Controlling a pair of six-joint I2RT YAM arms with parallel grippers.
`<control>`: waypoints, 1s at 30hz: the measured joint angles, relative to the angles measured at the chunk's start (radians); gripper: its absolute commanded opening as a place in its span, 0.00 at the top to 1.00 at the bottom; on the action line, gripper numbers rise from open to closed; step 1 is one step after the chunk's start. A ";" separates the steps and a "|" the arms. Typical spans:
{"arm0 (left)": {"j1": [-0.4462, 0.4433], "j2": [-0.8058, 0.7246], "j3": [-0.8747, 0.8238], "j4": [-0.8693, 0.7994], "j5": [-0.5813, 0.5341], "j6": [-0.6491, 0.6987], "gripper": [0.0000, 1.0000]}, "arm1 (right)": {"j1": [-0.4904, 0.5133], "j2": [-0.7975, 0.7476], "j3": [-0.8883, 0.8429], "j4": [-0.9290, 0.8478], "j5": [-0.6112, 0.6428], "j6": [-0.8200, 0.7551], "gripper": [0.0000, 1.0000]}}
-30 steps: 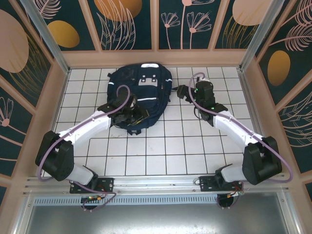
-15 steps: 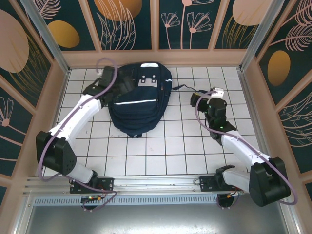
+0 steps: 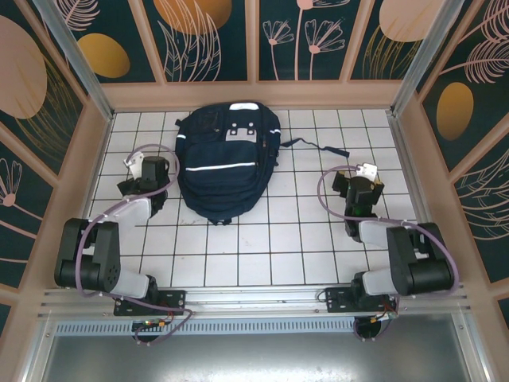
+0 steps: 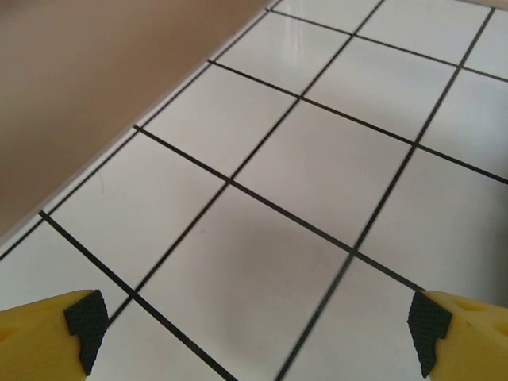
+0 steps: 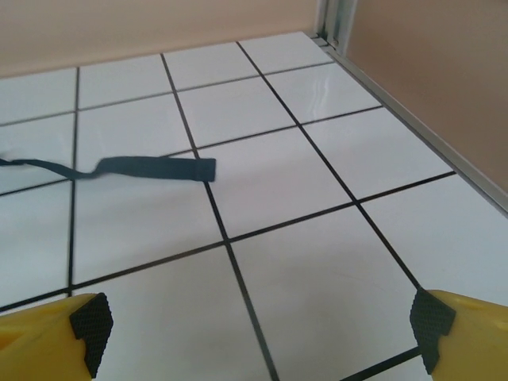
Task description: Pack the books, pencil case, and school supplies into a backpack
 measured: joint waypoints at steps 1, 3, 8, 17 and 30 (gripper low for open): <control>0.001 0.001 -0.032 0.066 -0.003 0.018 0.02 | -0.015 0.026 0.000 0.034 -0.024 -0.012 0.01; 0.001 0.016 -0.093 0.204 -0.001 0.065 0.02 | -0.051 0.073 0.000 0.109 -0.090 -0.032 0.01; 0.005 0.034 -0.238 0.537 0.029 0.185 0.01 | -0.161 0.102 -0.066 0.292 -0.253 -0.026 0.01; 0.051 0.037 -0.327 0.830 0.220 0.280 0.01 | -0.164 0.128 -0.109 0.412 -0.365 -0.030 0.01; 0.084 0.066 -0.412 0.999 0.388 0.306 0.01 | -0.164 0.128 -0.109 0.430 -0.378 -0.030 0.01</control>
